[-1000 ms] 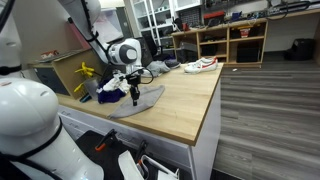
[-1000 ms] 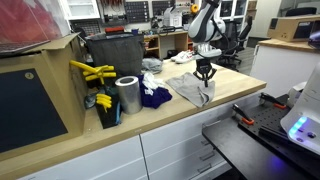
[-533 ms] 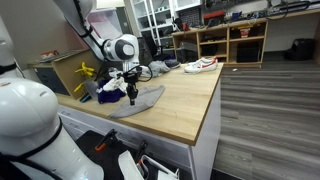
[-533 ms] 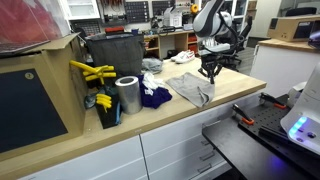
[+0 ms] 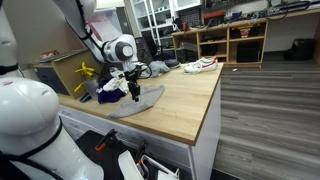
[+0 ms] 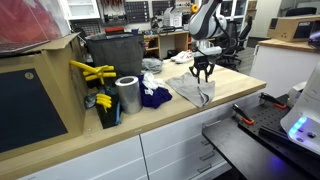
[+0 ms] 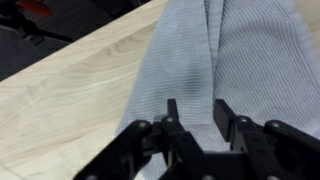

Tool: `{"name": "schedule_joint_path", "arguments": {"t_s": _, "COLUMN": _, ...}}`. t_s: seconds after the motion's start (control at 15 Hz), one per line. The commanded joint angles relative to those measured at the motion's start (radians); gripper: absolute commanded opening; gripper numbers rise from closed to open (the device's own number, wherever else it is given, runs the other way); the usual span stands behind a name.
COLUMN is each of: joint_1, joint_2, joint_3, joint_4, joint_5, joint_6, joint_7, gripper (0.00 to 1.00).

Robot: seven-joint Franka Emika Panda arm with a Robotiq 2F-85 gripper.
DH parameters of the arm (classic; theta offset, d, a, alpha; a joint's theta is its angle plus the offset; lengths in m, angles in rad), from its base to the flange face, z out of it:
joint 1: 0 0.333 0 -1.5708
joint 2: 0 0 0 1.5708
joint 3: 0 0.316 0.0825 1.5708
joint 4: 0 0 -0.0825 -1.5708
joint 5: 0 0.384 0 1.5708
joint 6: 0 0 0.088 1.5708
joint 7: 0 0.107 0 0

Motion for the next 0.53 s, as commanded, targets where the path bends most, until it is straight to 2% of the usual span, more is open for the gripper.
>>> {"name": "schedule_joint_path", "arguments": {"t_s": 0.0, "joint_1": 0.032, "joint_2": 0.077, "joint_3": 0.004, "joint_4": 0.075, "joint_5": -0.011, "joint_6": 0.036, "joint_7": 0.059, "gripper": 0.74}}
{"name": "schedule_joint_path", "arguments": {"t_s": 0.07, "joint_1": 0.043, "joint_2": 0.098, "joint_3": 0.002, "joint_4": 0.092, "joint_5": -0.017, "joint_6": 0.043, "joint_7": 0.068, "gripper": 0.32}}
{"name": "schedule_joint_path", "arguments": {"t_s": 0.13, "joint_1": 0.053, "joint_2": 0.115, "joint_3": 0.001, "joint_4": 0.108, "joint_5": -0.018, "joint_6": 0.047, "joint_7": 0.077, "gripper": 0.37}}
{"name": "schedule_joint_path", "arguments": {"t_s": 0.2, "joint_1": 0.063, "joint_2": 0.131, "joint_3": -0.001, "joint_4": 0.122, "joint_5": -0.019, "joint_6": 0.052, "joint_7": 0.083, "gripper": 0.35}}
{"name": "schedule_joint_path", "arguments": {"t_s": 0.47, "joint_1": 0.088, "joint_2": 0.182, "joint_3": -0.01, "joint_4": 0.164, "joint_5": -0.02, "joint_6": 0.065, "joint_7": 0.097, "gripper": 0.06}}
